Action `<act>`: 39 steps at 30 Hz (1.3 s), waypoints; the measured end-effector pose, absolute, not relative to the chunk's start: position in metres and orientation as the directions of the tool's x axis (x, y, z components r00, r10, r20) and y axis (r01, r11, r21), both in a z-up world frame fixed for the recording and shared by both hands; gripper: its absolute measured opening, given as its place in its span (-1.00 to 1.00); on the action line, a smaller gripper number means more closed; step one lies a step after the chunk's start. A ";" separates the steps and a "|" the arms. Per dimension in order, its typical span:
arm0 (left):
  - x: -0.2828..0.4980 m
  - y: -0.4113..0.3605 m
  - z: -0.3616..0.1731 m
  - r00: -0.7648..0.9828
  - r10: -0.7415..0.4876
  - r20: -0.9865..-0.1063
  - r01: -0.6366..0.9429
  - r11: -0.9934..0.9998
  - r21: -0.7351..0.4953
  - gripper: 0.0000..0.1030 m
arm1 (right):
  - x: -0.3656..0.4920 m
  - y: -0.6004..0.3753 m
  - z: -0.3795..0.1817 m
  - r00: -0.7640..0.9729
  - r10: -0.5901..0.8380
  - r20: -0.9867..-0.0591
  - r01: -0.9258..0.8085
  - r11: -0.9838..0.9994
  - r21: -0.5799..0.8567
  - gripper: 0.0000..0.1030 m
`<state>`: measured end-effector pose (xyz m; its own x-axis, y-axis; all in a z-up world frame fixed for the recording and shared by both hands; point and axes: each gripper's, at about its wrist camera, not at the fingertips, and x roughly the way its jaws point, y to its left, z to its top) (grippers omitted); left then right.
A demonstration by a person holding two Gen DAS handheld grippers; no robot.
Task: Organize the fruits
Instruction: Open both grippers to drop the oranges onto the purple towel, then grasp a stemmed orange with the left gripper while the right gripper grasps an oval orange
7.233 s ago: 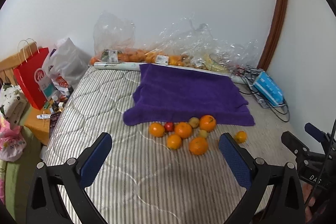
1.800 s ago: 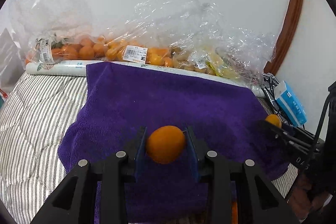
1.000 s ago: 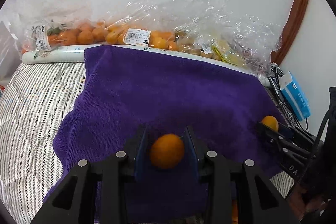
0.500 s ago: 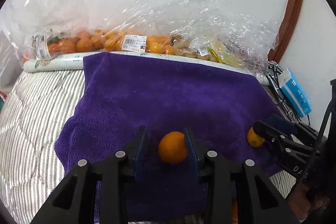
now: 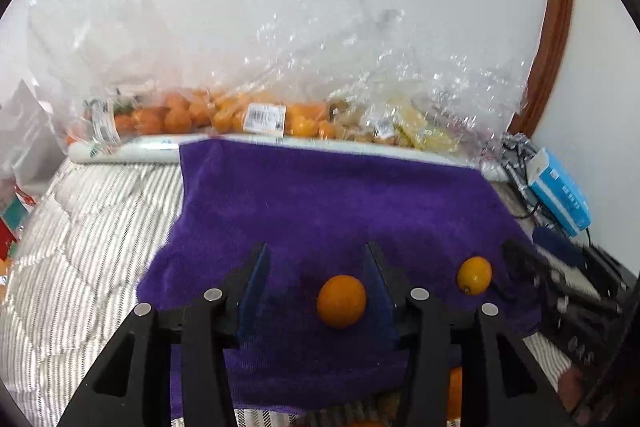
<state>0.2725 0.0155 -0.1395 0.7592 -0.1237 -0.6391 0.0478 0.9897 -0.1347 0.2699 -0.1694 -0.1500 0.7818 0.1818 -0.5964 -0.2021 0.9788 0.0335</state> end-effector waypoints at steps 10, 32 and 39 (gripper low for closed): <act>0.229 0.027 -0.129 0.764 -0.125 -0.633 0.073 0.991 -0.108 0.09 | 0.215 -0.178 -0.154 0.714 0.189 -0.674 -0.200 0.978 0.062 0.06; 0.141 0.066 -0.163 0.690 -0.141 -0.710 0.016 0.984 -0.180 0.11 | 0.149 -0.163 -0.199 0.636 0.235 -0.735 -0.272 0.960 0.071 -0.36; 0.140 0.034 -0.171 0.651 -0.205 -0.731 0.105 0.978 -0.181 0.11 | 0.145 -0.191 -0.202 0.657 0.174 -0.733 -0.209 0.977 0.045 -0.35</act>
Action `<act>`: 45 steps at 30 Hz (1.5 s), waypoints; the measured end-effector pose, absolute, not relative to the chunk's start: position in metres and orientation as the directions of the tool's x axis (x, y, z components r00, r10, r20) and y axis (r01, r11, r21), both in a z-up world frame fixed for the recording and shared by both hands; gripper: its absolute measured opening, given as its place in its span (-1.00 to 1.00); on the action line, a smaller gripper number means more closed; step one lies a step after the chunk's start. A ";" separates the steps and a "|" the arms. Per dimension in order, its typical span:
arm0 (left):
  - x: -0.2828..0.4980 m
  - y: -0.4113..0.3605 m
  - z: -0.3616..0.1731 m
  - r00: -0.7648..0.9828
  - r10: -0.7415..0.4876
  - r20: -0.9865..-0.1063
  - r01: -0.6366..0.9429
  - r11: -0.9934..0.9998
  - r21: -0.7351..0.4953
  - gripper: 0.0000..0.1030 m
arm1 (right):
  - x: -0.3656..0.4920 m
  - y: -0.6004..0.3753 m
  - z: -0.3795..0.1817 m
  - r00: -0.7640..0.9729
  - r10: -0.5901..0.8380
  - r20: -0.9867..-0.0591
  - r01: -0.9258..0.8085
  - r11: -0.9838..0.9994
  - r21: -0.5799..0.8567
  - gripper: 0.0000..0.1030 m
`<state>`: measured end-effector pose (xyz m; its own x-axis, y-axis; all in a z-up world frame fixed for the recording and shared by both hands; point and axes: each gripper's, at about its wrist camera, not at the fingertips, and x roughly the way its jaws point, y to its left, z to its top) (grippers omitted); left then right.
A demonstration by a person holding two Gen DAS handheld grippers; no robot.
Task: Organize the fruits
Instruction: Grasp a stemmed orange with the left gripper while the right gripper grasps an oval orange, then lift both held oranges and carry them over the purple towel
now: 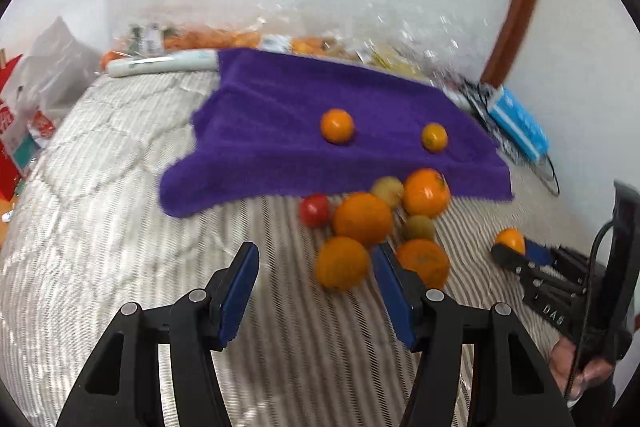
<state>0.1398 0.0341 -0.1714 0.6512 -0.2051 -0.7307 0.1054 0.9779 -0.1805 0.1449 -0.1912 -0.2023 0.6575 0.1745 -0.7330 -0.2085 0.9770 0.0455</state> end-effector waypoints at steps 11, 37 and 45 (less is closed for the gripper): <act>0.149 0.014 -0.193 0.639 -0.131 -0.758 0.087 0.991 -0.098 -0.44 | 0.146 -0.210 -0.206 0.639 0.218 -0.738 -0.207 0.972 0.108 -0.36; 0.144 0.038 -0.192 0.667 -0.256 -0.700 0.075 0.957 -0.279 -0.44 | 0.152 -0.206 -0.208 0.632 0.155 -0.760 -0.169 0.984 0.060 -0.38; 0.136 0.037 -0.184 0.706 -0.255 -0.661 0.089 0.957 -0.275 -0.63 | 0.149 -0.206 -0.206 0.646 0.169 -0.745 -0.182 0.981 0.064 -0.38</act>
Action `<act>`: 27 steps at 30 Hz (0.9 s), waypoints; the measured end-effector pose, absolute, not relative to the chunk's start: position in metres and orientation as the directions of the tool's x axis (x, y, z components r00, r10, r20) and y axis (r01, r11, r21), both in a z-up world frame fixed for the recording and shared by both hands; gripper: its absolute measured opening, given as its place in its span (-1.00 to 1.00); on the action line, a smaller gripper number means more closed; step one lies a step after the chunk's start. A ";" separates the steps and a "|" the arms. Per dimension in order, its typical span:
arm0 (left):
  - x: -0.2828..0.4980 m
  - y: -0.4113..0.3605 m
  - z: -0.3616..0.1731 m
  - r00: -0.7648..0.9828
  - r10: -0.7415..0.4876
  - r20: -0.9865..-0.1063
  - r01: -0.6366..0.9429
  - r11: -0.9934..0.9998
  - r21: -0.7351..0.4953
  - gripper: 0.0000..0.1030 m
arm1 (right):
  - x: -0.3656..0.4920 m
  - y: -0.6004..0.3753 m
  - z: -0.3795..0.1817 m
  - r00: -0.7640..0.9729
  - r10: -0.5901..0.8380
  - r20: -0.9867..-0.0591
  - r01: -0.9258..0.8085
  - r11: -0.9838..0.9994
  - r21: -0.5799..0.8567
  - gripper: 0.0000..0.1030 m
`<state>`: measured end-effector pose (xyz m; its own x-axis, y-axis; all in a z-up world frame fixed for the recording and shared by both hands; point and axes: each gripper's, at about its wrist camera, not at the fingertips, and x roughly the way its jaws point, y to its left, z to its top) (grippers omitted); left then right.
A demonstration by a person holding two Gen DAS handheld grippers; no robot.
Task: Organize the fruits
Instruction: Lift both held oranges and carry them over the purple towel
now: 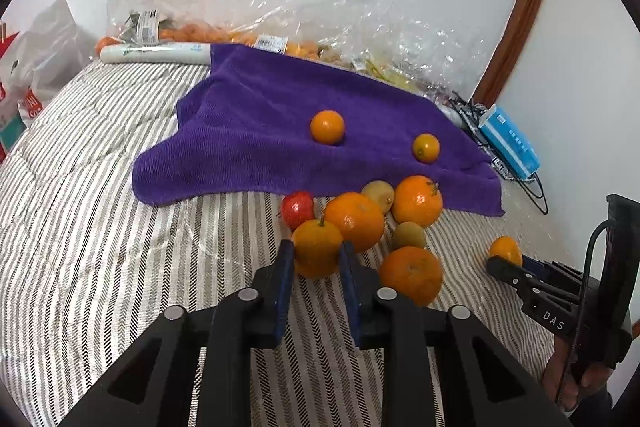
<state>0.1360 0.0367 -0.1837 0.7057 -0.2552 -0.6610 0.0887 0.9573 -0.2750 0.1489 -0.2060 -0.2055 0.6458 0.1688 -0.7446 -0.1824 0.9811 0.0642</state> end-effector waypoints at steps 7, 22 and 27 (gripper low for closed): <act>0.141 0.040 -0.188 0.681 -0.281 -0.676 0.087 0.948 -0.307 -0.55 | 0.146 -0.205 -0.202 0.659 0.188 -0.728 -0.194 0.978 0.078 -0.38; 0.152 0.045 -0.196 0.650 -0.336 -0.682 0.075 0.921 -0.383 -0.43 | 0.149 -0.209 -0.204 0.642 0.234 -0.730 -0.196 0.971 0.139 -0.38; 0.150 0.041 -0.195 0.654 -0.325 -0.683 0.088 0.929 -0.359 -0.43 | 0.149 -0.211 -0.204 0.643 0.266 -0.718 -0.207 0.963 0.172 -0.38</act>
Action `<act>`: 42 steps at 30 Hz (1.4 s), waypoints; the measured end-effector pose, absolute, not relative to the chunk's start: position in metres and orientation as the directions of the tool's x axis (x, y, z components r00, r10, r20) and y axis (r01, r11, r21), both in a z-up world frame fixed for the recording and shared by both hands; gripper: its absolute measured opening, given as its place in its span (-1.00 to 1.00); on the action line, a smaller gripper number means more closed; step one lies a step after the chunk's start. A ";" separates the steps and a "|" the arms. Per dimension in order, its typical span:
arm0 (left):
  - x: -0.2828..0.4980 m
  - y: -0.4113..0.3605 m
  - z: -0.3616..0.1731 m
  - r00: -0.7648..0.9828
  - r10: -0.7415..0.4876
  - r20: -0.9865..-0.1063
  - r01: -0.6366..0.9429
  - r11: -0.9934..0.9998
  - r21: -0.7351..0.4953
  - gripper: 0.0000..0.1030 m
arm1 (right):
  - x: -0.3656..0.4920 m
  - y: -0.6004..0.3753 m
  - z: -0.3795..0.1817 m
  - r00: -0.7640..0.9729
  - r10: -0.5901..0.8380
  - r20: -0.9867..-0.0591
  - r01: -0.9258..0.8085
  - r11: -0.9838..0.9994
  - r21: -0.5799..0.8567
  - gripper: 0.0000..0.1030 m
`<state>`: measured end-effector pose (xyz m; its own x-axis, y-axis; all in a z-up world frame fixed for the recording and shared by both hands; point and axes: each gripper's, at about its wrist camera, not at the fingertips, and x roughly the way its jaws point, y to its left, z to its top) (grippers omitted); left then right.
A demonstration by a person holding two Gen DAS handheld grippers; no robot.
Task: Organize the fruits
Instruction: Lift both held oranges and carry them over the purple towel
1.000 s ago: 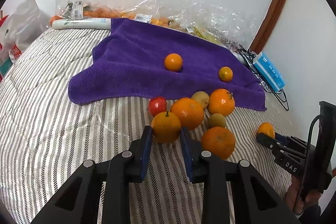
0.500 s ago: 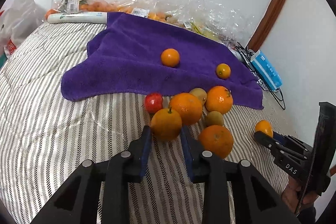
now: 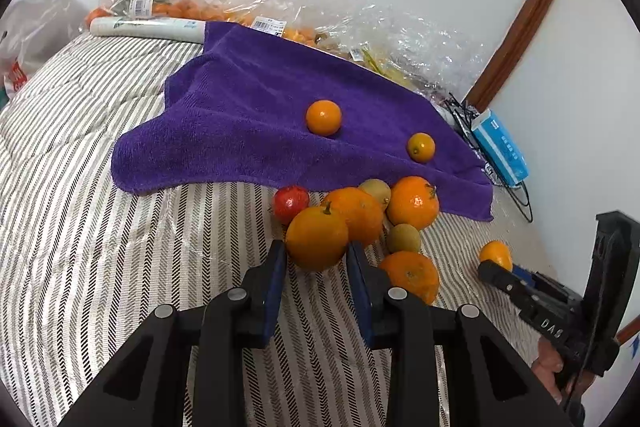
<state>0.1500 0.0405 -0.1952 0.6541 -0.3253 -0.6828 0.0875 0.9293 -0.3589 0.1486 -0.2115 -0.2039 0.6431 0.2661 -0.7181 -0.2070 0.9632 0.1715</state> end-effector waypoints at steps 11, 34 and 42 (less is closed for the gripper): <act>0.154 0.038 -0.194 0.663 -0.335 -0.670 0.098 0.925 -0.366 -0.40 | 0.149 -0.211 -0.205 0.636 0.280 -0.720 -0.212 0.960 0.185 -0.38; 0.169 0.055 -0.132 0.769 -0.237 -0.594 0.054 0.950 -0.309 -0.40 | 0.168 -0.195 -0.139 0.734 0.328 -0.595 -0.285 0.943 0.169 -0.38; 0.216 0.056 -0.098 0.826 -0.190 -0.530 0.043 0.960 -0.277 -0.40 | 0.206 -0.190 -0.097 0.794 0.321 -0.517 -0.297 0.946 0.132 -0.38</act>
